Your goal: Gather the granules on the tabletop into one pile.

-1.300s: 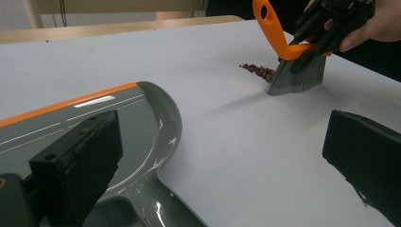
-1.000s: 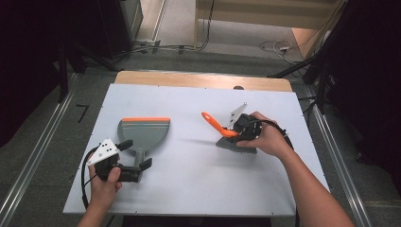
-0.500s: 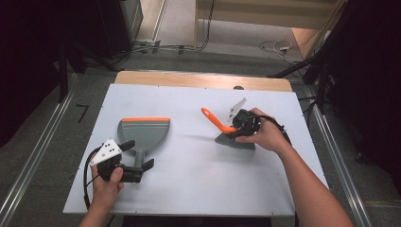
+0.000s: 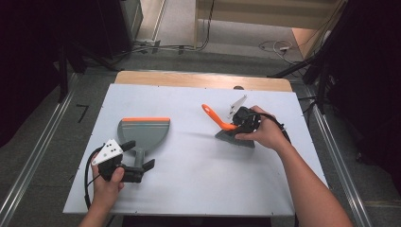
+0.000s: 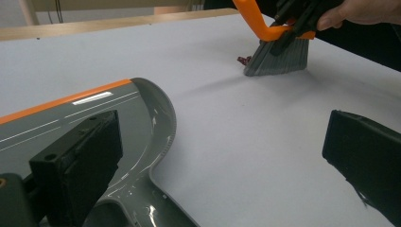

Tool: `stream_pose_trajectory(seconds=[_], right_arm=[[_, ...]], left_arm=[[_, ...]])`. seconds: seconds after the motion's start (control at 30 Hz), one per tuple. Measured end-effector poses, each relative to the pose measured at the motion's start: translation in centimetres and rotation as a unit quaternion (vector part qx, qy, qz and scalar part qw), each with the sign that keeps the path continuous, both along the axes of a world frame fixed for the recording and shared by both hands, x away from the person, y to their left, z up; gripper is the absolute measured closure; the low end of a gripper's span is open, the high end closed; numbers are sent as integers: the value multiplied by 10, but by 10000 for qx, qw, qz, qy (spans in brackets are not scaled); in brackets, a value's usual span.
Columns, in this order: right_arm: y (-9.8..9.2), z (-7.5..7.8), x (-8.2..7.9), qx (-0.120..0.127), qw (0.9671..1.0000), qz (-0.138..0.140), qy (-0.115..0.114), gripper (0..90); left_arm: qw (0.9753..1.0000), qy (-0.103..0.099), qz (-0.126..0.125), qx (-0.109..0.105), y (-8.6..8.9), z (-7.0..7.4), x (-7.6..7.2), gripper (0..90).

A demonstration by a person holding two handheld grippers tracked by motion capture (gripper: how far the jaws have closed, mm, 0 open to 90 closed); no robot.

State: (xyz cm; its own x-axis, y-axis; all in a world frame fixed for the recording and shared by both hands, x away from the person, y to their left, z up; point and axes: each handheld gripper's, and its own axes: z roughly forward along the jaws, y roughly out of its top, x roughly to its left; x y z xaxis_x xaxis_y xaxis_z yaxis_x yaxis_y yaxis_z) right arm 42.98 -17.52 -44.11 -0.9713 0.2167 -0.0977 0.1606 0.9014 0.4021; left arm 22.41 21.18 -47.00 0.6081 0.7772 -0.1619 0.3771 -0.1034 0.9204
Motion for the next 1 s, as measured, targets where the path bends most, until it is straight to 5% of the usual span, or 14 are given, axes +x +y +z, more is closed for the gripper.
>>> stream_pose_trajectory(seconds=[0.3, 0.53, 0.7, 0.8, 0.93, 1.0], right_arm=[[-9, 15, -3, 157, 9997, -170, 22, 681], [-11, 33, 11, 269, 9986, -383, -256, 681], [-3, 29, 25, 30, 9954, -702, -653, 681], [2, 20, 31, -262, 9917, -553, -1127, 681], [3, 9, 37, -594, 9860, -822, -1321, 682], [2, 3, 37, -687, 9856, -936, -1230, 682]], left_arm=[[10000, -17, -43, 66, 2, 1, -1, 0], [10000, 5, -49, 50, 2, -1, 0, 0], [10000, 18, -42, 31, 2, -1, 0, 0], [10000, 22, -45, 30, 3, -2, 0, 0], [10000, 25, -43, 32, 3, -2, 0, 0], [10000, 28, -41, 35, 3, -2, 0, 0]])
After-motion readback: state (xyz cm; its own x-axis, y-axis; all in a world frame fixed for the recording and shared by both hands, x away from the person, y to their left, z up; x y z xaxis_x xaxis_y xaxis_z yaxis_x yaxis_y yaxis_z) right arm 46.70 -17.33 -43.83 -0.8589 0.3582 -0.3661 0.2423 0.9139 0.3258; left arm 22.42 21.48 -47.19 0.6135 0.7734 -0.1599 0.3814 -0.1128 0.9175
